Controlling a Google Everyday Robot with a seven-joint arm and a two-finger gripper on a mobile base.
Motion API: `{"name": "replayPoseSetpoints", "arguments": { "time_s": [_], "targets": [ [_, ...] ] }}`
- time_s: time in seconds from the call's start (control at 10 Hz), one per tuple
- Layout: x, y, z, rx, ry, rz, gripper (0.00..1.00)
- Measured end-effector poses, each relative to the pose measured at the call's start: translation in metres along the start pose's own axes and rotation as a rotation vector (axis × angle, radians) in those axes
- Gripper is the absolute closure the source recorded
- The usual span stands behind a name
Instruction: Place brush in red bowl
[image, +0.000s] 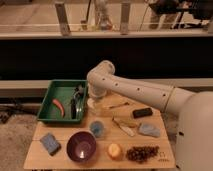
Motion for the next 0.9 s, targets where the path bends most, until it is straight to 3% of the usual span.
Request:
{"name": "replayPoseSetpoints", "arguments": {
  "time_s": [0.9],
  "targets": [
    [-0.018,-0.024,0.013,0.007,-0.043,0.002,0.20]
  ]
}}
